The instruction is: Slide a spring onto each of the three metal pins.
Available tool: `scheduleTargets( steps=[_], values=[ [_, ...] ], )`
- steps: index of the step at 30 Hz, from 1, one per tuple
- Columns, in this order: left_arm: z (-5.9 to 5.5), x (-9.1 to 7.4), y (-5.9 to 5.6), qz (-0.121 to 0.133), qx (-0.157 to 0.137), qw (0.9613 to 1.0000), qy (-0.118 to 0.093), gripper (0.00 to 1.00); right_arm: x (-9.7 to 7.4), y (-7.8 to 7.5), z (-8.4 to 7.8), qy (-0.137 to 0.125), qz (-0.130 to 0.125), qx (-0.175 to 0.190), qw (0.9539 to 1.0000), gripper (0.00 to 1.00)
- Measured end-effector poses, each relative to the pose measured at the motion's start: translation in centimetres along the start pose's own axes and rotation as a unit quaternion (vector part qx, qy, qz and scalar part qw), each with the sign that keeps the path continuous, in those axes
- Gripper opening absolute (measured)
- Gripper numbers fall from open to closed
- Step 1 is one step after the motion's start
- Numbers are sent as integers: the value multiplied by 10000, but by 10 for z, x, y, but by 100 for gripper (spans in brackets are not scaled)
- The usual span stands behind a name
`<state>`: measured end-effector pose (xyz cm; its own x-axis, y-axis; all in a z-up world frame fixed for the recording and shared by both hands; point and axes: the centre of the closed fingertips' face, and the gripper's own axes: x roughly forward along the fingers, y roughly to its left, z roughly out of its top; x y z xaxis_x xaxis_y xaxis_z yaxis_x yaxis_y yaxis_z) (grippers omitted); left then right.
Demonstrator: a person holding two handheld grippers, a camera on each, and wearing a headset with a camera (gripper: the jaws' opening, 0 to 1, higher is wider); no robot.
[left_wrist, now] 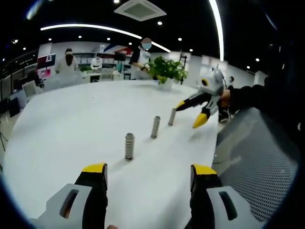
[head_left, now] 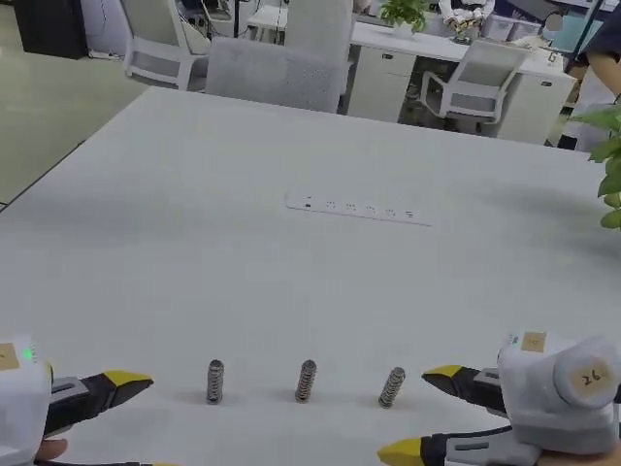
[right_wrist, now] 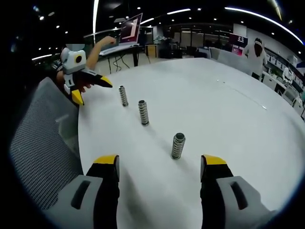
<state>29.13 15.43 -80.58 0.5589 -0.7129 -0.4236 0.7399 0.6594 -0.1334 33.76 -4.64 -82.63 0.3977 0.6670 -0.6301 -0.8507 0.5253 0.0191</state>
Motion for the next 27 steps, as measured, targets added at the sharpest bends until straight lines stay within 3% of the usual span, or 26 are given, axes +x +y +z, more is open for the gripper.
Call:
scheduleTargets(
  steps=[27],
  values=[
    [-1, 2, -3, -28, 6, 10000, 51, 66, 1, 0, -5, 97, 27, -6, 9999, 68]
  ],
)
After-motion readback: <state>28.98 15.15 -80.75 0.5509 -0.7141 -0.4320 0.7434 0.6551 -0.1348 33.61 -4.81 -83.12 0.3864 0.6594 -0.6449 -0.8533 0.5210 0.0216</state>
